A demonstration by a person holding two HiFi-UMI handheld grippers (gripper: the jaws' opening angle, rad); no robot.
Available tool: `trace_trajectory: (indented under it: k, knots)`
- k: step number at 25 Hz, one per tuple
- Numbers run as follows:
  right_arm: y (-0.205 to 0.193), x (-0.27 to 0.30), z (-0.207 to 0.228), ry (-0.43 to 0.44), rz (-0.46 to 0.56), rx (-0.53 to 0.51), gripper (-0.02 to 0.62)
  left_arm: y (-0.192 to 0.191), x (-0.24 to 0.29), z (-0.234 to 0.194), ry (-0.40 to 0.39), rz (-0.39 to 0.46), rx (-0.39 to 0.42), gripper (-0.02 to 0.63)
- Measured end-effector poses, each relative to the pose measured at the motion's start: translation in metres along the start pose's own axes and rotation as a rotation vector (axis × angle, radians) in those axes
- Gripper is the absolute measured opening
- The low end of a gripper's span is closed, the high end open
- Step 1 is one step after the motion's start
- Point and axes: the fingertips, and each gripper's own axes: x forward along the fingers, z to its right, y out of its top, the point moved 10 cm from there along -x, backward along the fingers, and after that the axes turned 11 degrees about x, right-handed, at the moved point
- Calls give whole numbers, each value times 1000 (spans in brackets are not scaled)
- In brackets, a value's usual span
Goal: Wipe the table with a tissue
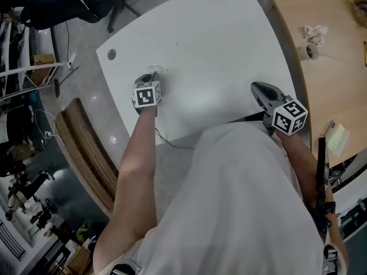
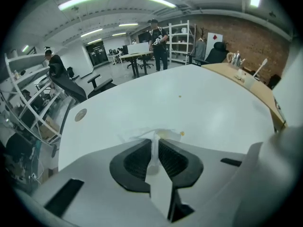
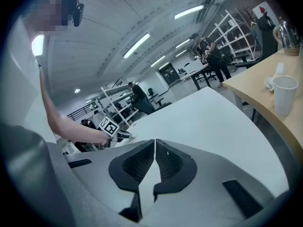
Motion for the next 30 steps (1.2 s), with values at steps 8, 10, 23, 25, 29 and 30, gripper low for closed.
trace_trajectory:
  k: [8, 10, 23, 25, 29, 30]
  knots:
    - [2, -2, 2, 6, -1, -1, 19, 12, -12, 9, -12, 92, 10, 52]
    - [3, -4, 6, -2, 0, 4, 19, 25, -15, 29, -59, 138, 123, 52]
    - [2, -7, 8, -13, 8, 15, 20, 30, 2, 54, -142, 54, 341, 51]
    - [2, -7, 6, -13, 10, 16, 20, 24, 1, 45, -139, 49, 291, 51]
    - [0, -6, 5, -11, 11, 12, 19, 12, -1, 26, -127, 36, 206, 51]
    - [0, -6, 5, -10, 11, 11, 19, 7, -1, 21, -119, 30, 187, 51]
